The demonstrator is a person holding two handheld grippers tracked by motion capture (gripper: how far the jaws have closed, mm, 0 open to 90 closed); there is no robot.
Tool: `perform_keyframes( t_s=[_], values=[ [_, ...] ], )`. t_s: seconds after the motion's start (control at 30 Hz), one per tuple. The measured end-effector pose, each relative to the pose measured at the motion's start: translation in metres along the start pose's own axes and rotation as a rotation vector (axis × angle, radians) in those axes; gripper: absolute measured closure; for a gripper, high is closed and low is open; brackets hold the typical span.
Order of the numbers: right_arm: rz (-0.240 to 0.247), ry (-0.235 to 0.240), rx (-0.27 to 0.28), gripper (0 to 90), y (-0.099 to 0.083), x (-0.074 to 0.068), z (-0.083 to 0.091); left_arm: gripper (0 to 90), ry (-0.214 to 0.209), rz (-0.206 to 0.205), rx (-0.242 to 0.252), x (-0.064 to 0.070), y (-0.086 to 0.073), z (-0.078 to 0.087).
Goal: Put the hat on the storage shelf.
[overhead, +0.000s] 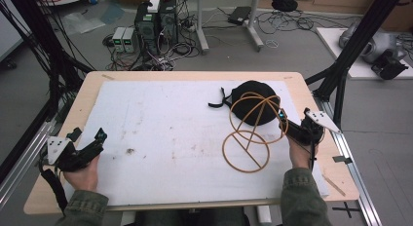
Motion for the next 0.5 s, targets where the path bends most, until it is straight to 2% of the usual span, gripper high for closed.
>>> perform_keyframes(
  t_s=[0.23, 0.5],
  values=[
    [0.032, 0.033, -0.035, 11.5, 0.019, 0.003, -0.017, 18.5, -0.030, -0.030, -0.018, 0.008, -0.003, -0.004],
    [0.053, 0.044, -0.080, 11.4, 0.022, 0.005, -0.031, 18.5, -0.026, -0.021, -0.014, 0.007, -0.003, -0.002]
  ],
)
Point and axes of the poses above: each handheld gripper's, and its own axes: z roughly backward along the jaws, y roughly out of its top, x roughly to its right, the point moved 1 cm from there along -z, roughly forward along the jaws, and after that the axes turned 1 degree about y, right-handed, at the moved point
